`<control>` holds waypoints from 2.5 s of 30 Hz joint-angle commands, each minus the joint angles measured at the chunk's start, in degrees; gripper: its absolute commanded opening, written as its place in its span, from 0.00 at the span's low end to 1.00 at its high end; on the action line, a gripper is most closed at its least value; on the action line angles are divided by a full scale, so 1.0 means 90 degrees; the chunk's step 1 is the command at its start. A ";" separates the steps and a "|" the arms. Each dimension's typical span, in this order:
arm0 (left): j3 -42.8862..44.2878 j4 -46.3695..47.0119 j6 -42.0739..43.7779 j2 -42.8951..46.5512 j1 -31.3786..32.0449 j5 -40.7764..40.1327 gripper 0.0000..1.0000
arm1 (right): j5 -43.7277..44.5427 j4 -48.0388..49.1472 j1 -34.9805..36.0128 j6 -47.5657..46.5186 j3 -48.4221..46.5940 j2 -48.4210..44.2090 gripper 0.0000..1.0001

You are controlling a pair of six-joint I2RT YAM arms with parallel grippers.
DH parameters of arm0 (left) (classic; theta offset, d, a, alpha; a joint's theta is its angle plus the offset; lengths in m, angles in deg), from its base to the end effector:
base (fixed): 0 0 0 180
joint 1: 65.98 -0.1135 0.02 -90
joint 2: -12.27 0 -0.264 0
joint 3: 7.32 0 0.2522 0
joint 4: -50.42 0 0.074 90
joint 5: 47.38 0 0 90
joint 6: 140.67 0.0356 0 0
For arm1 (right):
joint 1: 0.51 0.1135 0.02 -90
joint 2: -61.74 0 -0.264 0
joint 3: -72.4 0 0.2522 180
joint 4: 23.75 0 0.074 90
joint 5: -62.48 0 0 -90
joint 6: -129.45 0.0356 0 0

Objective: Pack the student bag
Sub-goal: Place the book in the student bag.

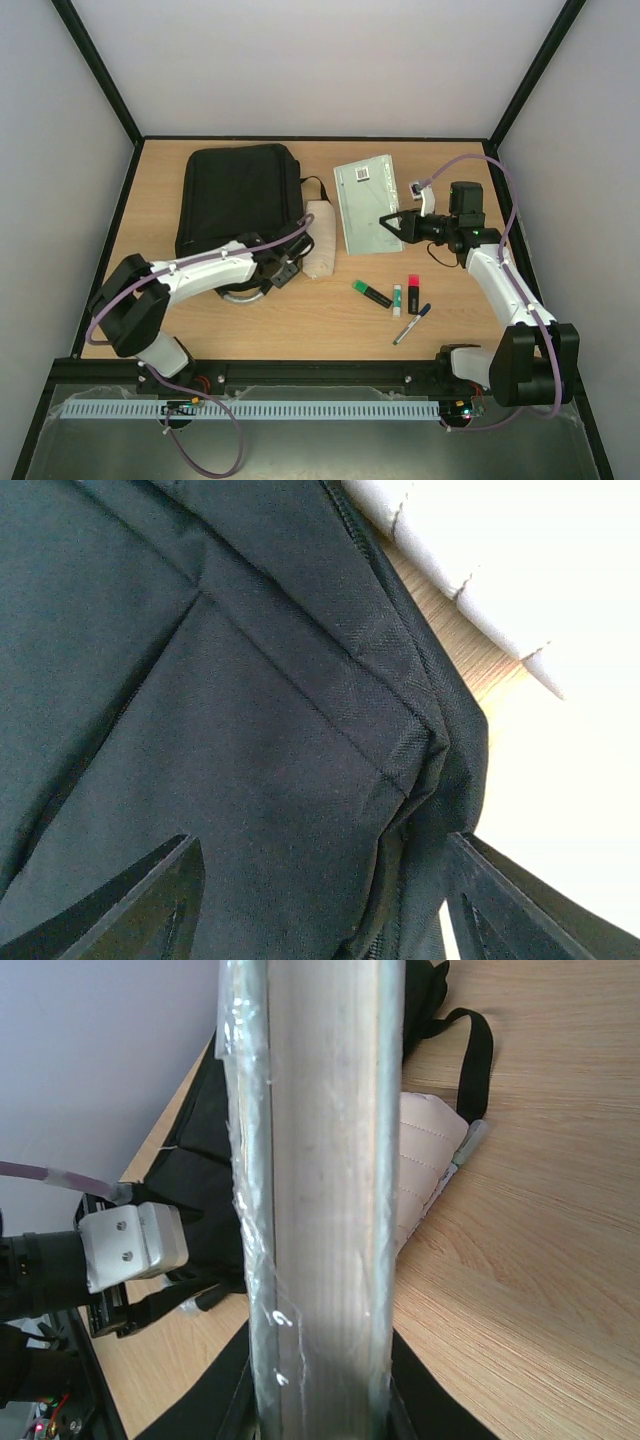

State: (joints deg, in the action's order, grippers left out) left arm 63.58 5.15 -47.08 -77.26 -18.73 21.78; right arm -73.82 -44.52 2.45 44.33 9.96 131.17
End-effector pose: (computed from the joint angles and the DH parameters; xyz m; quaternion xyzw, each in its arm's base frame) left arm 0.2157 -0.2146 0.2006 0.3744 0.8829 0.0810 0.2717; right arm 0.2631 0.0394 0.2841 -0.1900 0.7904 0.3683 0.4511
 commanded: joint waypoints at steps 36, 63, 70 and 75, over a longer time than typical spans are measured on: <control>0.0533 -0.0054 -0.0172 -0.0077 0.0199 0.0627 0.65 | -0.0485 0.0397 -0.0163 -0.0099 -0.0256 -0.0488 0.01; -0.0194 -0.0276 -0.0418 -0.0355 0.0138 -0.0168 0.30 | -0.0576 0.0442 -0.0173 0.0007 -0.0222 -0.0450 0.01; 0.0196 -0.0260 -0.0458 -0.0022 0.0138 -0.0586 0.02 | -0.0259 0.0165 -0.0156 0.0588 -0.0511 -0.0275 0.01; 0.0560 -0.0295 -0.0442 0.0440 0.0123 -0.0914 0.02 | -0.0602 -0.0796 -0.0018 0.0773 -0.1188 0.0165 0.01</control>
State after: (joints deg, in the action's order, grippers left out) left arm 64.54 1.83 -51.06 -78.12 -17.51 17.59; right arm -73.62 -48.67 1.40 49.58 6.31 131.10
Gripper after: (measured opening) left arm 0.044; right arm 0.218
